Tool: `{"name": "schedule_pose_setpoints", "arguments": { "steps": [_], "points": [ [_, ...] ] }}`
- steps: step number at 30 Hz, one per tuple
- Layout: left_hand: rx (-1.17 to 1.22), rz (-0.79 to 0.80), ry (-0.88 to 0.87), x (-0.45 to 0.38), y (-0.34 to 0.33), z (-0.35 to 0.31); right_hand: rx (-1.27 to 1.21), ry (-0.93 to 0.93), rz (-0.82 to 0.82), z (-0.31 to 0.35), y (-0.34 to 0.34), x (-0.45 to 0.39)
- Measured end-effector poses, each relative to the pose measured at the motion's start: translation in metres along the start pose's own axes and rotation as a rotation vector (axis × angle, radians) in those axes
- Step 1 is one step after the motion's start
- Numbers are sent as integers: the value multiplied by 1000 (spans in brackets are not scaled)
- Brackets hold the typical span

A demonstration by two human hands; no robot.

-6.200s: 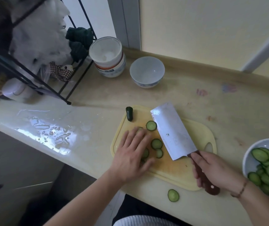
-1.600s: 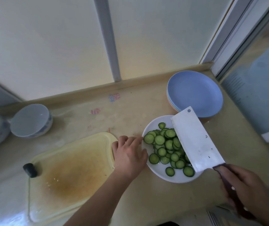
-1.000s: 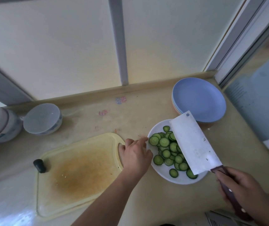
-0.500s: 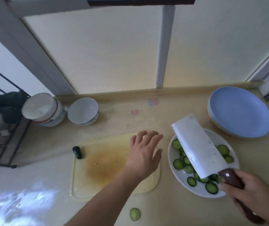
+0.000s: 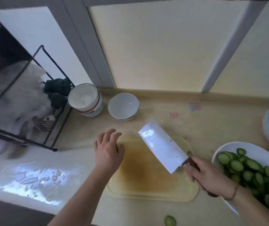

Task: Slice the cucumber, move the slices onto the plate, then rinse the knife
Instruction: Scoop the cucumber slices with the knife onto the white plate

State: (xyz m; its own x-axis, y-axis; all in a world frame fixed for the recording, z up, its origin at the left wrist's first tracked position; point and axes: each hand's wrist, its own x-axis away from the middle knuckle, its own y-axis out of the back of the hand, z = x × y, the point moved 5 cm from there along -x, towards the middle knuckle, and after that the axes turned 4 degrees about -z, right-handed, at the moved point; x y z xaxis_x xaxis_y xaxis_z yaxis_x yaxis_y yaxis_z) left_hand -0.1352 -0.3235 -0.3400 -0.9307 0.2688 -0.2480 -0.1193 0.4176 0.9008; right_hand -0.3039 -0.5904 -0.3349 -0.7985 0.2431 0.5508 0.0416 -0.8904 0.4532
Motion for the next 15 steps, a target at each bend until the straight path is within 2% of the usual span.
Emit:
{"name": "schedule_pose_setpoints", "arguments": {
  "steps": [3,6,8,13,15],
  "points": [
    [83,-12,153,11,-2,21,-74,-18,-19,-9,-14,-11],
    [118,54,296,19,-5,32,-88,-43,-19,-15,-21,-16],
    [117,89,329,21,-7,36,-54,-47,-44,-17,-23,-19],
    [92,121,294,17,-10,36,433,38,-244,-11,-21,-15],
    [95,116,248,16,-13,34,555,64,-318,-10,-22,-16]
  ]
}}
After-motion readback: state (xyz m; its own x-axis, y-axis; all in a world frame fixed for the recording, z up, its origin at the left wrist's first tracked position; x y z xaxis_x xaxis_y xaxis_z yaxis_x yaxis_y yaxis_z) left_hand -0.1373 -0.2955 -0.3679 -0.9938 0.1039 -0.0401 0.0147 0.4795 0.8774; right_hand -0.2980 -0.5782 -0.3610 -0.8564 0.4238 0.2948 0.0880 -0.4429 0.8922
